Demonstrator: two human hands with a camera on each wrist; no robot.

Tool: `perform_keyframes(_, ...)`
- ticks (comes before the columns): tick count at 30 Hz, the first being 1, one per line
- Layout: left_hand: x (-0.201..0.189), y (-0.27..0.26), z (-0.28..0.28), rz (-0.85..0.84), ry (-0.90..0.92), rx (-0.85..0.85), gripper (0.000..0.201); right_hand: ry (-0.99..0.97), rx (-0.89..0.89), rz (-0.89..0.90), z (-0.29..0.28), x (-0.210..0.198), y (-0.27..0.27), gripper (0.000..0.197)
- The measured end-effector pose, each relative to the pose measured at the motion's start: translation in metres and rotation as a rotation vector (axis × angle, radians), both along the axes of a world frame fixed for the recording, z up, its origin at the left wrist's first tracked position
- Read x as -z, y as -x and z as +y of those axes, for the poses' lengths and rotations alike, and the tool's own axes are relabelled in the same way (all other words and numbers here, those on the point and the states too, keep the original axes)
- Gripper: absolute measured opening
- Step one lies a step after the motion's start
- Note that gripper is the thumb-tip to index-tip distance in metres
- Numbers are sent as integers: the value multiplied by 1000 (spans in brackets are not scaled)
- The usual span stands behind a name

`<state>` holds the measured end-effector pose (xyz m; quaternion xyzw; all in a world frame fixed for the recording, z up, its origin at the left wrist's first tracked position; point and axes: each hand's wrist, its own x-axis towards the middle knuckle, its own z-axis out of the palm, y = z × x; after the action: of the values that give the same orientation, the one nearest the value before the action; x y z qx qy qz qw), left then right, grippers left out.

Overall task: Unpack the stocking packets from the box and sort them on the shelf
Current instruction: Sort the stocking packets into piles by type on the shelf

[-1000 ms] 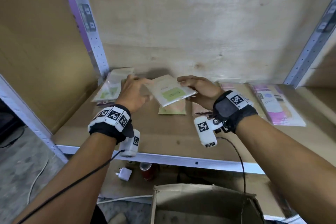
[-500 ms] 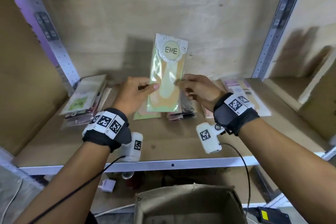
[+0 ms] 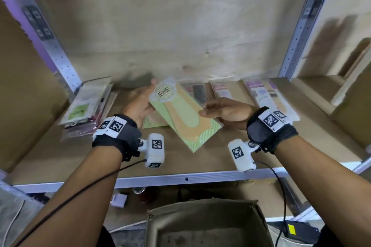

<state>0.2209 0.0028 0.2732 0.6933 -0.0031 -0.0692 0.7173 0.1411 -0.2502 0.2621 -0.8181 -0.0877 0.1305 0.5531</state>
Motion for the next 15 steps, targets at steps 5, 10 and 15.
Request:
perform_keyframes(5,7,-7,0,15,-112,-88,45,107,-104,36,6,4,-1,41)
perform_keyframes(10,-4,-5,9,142,-224,161,52,-16,-105,34,4,6,2,15)
perform_keyframes(15,-5,-5,11,214,74,56,41,-59,-24,8,8,8,-3,16)
